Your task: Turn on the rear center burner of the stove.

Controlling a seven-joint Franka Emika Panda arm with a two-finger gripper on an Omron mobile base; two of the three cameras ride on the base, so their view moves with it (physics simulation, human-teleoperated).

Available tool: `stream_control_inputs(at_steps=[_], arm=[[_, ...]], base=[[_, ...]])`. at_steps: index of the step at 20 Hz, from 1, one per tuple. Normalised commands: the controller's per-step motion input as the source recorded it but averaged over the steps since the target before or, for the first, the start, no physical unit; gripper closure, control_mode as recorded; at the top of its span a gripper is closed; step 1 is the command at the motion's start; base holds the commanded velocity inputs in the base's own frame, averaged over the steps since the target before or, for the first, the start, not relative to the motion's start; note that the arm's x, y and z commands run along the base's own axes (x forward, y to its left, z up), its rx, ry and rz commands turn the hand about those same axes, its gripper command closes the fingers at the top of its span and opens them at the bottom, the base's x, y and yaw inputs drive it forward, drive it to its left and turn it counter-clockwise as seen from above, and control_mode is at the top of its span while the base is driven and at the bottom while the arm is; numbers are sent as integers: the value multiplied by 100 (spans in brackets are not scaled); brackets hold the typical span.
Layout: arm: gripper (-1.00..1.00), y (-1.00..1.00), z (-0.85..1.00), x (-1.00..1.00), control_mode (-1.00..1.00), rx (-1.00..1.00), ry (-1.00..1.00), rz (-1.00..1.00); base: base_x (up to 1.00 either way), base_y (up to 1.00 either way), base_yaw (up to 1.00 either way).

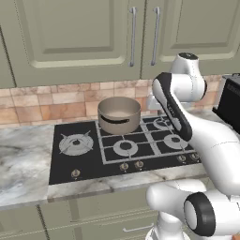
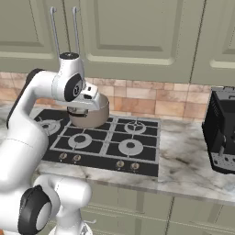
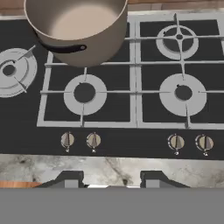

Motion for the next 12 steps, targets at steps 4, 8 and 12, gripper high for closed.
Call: stream_control_inputs(at_steps=[4, 8, 12], arm=[[-100, 7, -23, 0, -100, -4, 2, 0], [-100, 18, -66, 0, -100, 0, 3, 0], [-100, 26, -74, 1, -100, 0, 10, 0]], base=[[0, 0, 0], [0, 0, 0], [0, 0, 0]])
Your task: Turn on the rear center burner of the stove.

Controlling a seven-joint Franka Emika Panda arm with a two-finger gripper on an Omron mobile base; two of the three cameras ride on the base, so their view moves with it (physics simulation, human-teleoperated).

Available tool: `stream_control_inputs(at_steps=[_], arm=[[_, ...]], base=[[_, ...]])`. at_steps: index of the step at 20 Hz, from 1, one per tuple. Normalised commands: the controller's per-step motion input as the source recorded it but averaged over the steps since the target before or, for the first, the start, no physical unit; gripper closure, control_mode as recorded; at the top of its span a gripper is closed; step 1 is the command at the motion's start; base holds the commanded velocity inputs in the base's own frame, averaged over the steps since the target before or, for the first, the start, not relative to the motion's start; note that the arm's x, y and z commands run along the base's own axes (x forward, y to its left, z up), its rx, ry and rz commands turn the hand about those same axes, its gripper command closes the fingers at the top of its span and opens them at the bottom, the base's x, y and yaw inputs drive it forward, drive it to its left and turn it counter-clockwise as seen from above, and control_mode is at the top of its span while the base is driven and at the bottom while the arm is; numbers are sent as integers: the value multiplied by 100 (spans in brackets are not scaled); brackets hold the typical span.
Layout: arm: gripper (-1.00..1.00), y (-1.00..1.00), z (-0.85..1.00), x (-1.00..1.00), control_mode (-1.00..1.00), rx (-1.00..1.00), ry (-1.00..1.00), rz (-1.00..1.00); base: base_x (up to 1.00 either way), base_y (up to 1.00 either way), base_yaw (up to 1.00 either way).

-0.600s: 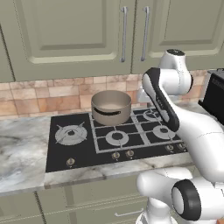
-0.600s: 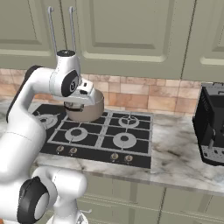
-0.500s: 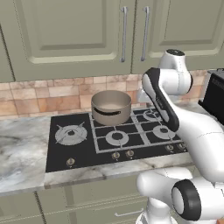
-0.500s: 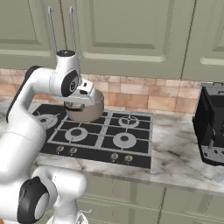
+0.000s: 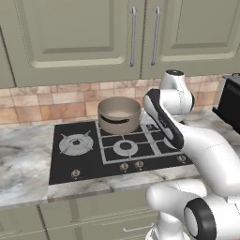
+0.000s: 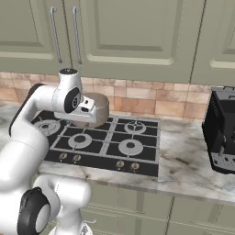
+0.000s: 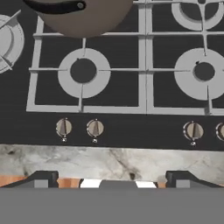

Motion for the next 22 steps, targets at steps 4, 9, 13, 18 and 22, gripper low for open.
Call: stream_control_inputs(at_steps=[4, 9, 13, 18, 22], arm=[[-100, 24, -53, 0, -100, 0, 6, 0], [-100, 2, -35, 0, -100, 0, 0, 0], [-100, 6, -43, 0, -100, 0, 0, 0], [-100, 17, -50, 0, -100, 0, 5, 0], [-100, 15, -54, 0, -100, 0, 11, 0]], base=[[0, 0, 0], [0, 0, 0], [0, 0, 0], [0, 0, 0], [0, 0, 0]])
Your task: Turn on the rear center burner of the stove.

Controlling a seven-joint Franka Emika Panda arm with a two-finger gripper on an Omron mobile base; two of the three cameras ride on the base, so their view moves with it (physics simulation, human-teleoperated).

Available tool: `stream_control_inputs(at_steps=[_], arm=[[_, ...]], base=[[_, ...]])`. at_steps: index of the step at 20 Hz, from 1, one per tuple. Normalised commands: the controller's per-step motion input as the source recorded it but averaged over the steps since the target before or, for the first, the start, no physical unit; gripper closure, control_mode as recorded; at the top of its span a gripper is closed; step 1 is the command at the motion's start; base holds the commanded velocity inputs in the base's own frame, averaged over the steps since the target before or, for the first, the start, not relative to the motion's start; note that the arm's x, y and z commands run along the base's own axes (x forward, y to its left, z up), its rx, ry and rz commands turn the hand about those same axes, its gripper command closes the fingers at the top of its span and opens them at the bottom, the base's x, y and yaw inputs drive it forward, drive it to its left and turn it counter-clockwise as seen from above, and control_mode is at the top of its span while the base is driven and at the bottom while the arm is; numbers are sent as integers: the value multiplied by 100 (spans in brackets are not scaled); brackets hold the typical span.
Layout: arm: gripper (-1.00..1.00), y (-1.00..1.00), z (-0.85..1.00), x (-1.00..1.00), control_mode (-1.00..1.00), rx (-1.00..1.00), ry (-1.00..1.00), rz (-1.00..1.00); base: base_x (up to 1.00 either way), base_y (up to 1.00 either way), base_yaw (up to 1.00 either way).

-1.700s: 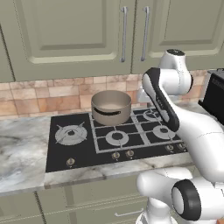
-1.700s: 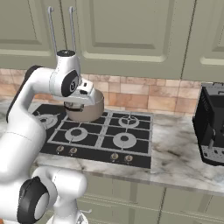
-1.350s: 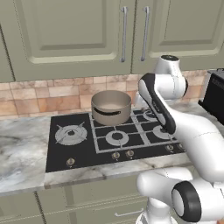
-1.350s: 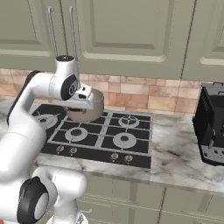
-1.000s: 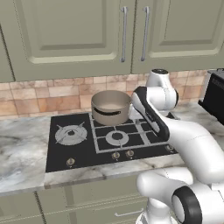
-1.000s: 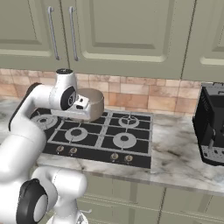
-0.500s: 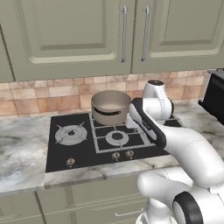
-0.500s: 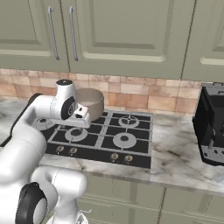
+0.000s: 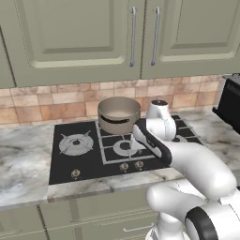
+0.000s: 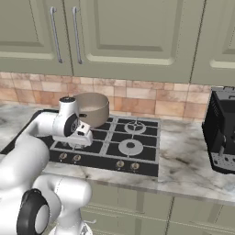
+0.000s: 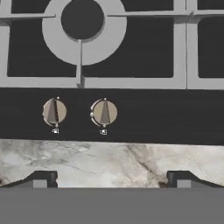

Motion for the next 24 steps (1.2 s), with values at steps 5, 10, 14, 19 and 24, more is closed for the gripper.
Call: stream_control_inputs(at_steps=[5, 10, 14, 19, 24], arm=[[-100, 14, -59, 6, -100, 0, 13, 0], [-100, 7, -53, 12, -100, 0, 9, 0], [-100, 9, -36, 17, -100, 0, 4, 0], [-100, 1, -17, 28, -100, 0, 9, 0], [-100, 0, -15, 22, -100, 0, 3, 0]], base=[[0, 0, 0], [0, 0, 0], [0, 0, 0], [0, 0, 0], [0, 0, 0]])
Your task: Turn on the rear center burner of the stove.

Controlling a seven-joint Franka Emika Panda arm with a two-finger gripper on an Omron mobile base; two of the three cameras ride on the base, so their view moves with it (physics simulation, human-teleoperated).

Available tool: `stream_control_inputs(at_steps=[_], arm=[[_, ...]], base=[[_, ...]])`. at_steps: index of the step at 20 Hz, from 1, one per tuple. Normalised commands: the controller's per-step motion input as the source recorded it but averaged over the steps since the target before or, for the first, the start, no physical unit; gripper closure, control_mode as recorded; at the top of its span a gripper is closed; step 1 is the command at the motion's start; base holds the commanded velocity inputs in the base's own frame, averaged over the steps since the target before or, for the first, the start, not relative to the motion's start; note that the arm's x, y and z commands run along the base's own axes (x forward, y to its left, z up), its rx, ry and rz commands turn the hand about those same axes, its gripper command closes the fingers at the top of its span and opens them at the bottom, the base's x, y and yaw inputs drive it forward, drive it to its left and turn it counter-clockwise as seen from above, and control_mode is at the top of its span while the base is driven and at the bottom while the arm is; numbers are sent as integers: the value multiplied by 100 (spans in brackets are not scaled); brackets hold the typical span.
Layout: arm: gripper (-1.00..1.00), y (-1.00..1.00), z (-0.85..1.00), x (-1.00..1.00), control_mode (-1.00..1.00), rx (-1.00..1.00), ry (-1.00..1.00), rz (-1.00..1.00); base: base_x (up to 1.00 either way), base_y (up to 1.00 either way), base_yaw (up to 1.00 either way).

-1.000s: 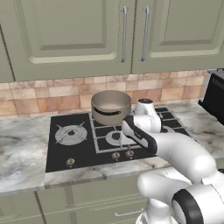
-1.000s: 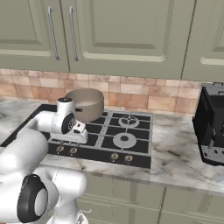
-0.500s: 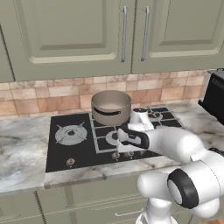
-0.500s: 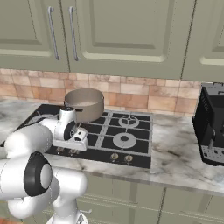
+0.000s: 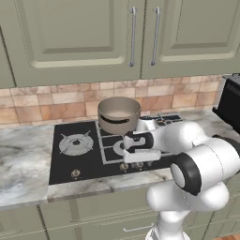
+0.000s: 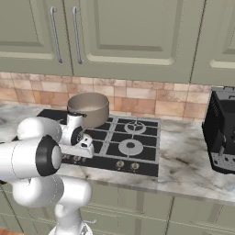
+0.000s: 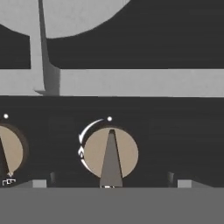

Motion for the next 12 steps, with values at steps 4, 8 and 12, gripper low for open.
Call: stream_control_inputs(at_steps=[4, 8, 12], arm=[[-100, 3, -21, 14, -100, 1, 0, 0], [-100, 11, -31, 8, -100, 0, 0, 0], [100, 7, -32, 0, -100, 0, 0, 0]], base=[[0, 0, 0], [0, 0, 0], [0, 0, 0]])
